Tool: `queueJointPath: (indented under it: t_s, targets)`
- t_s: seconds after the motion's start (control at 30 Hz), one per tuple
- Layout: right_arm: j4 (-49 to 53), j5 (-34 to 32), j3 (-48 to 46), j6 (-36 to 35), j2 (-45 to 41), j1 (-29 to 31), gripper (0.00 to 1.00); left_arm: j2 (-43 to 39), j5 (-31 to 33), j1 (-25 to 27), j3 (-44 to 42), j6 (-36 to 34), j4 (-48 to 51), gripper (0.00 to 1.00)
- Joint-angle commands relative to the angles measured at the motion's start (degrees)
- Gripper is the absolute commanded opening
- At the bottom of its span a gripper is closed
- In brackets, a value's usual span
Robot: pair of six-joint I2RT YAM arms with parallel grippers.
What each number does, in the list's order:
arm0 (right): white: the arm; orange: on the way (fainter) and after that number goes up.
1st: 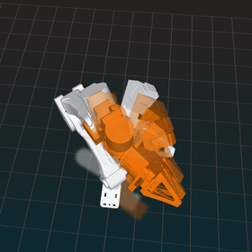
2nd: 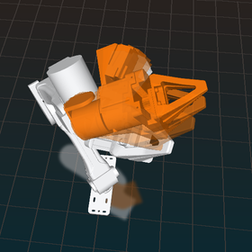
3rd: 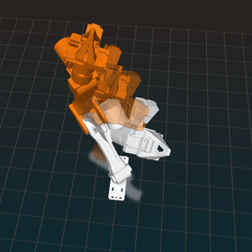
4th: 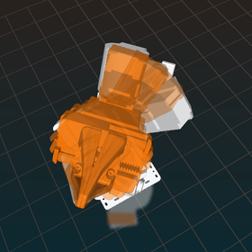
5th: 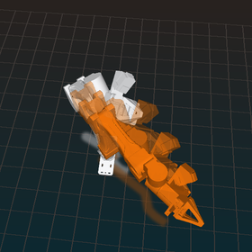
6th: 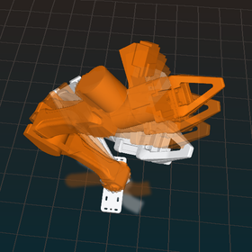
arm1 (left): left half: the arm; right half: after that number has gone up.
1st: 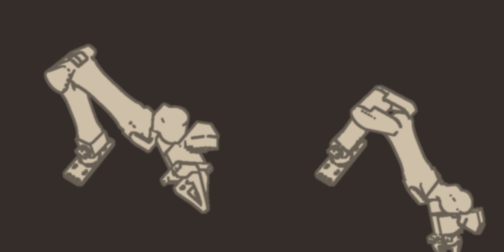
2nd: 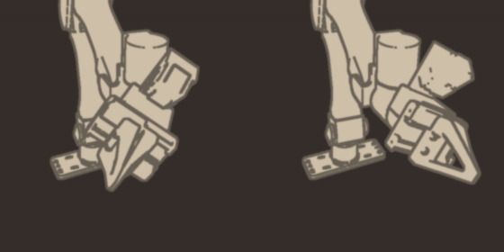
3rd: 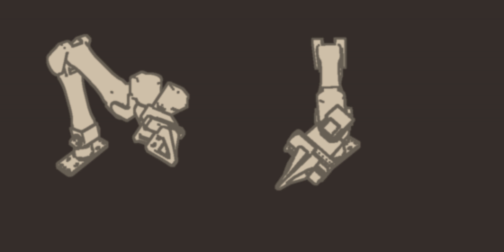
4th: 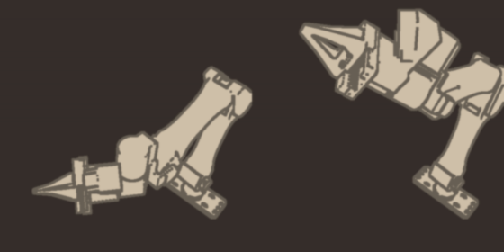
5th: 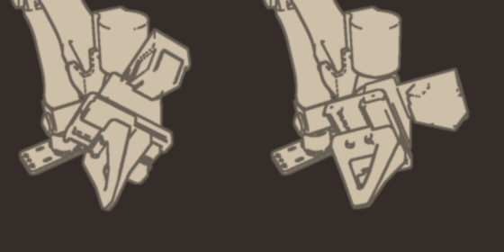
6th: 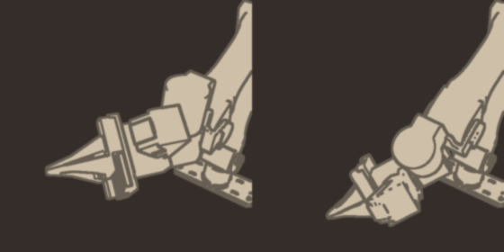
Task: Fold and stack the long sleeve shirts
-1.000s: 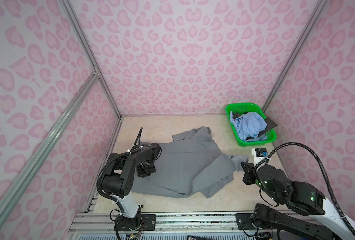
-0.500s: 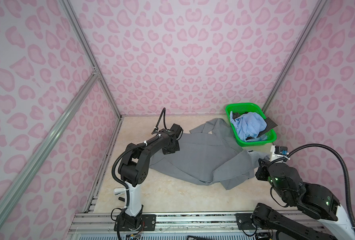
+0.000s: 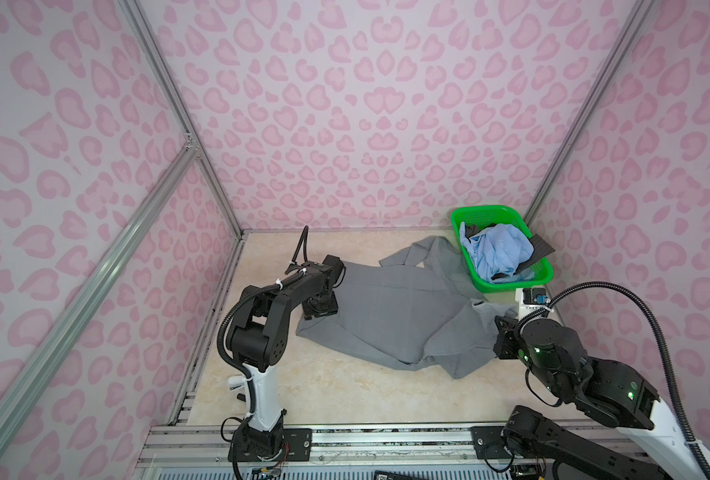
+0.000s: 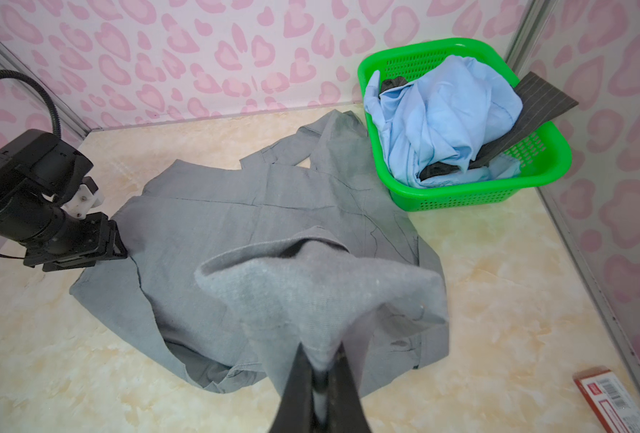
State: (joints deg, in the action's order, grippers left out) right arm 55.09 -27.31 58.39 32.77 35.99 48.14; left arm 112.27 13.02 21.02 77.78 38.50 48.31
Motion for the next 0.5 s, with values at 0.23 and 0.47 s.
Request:
queueJointPath:
  t_s: [0.23,0.47]
  targets:
    - [-2.2,2.0,-0.7,0.0,0.1,0.0,0.00,0.3,-3.6,1.0,-4.0,-0.5,-1.4,0.59]
    - [-2.5,2.3,-1.2,0.2,0.3,0.0,0.00,-0.6,-4.7,2.5,-6.7,-1.0,-1.9,0.39]
